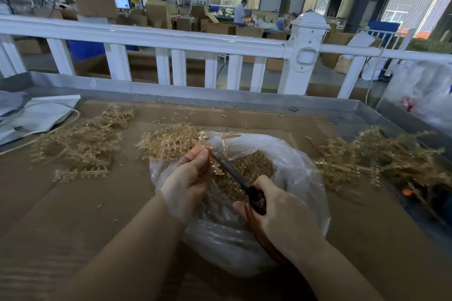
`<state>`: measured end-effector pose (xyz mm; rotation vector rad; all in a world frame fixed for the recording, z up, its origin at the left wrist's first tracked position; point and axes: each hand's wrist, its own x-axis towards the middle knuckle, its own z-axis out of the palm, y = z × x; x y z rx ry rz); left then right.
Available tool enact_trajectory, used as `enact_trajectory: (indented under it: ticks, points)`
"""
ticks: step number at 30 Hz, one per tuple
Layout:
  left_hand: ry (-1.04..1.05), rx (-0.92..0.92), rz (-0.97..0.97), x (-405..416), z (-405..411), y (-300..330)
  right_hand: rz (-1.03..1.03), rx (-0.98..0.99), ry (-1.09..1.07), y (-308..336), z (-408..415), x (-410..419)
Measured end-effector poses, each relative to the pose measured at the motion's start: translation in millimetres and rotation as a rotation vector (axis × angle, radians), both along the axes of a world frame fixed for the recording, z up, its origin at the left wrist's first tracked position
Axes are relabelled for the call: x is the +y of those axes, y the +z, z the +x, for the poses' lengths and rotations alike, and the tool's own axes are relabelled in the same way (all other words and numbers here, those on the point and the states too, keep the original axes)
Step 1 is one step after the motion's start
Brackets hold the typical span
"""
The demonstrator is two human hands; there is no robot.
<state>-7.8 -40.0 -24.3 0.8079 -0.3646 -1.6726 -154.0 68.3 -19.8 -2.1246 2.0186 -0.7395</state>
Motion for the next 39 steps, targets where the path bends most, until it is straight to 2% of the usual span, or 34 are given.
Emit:
enact_trajectory:
  ticks: [5,20,39]
  points:
    - [-0.027,0.005,-0.011,4.6,-0.1,-1.1,-0.003,-0.034,0.006,2.3,2.7,-0.5]
    - [0.02,0.043,0.021,4.8,-1.5,-1.2,-0.058,0.054,0.008,5.3,9.1,-2.6]
    - [-0.019,-0.104,0.001,8.3,-3.9,-1.2,-0.025,0.111,-0.015,3.2,7.3,-5.9]
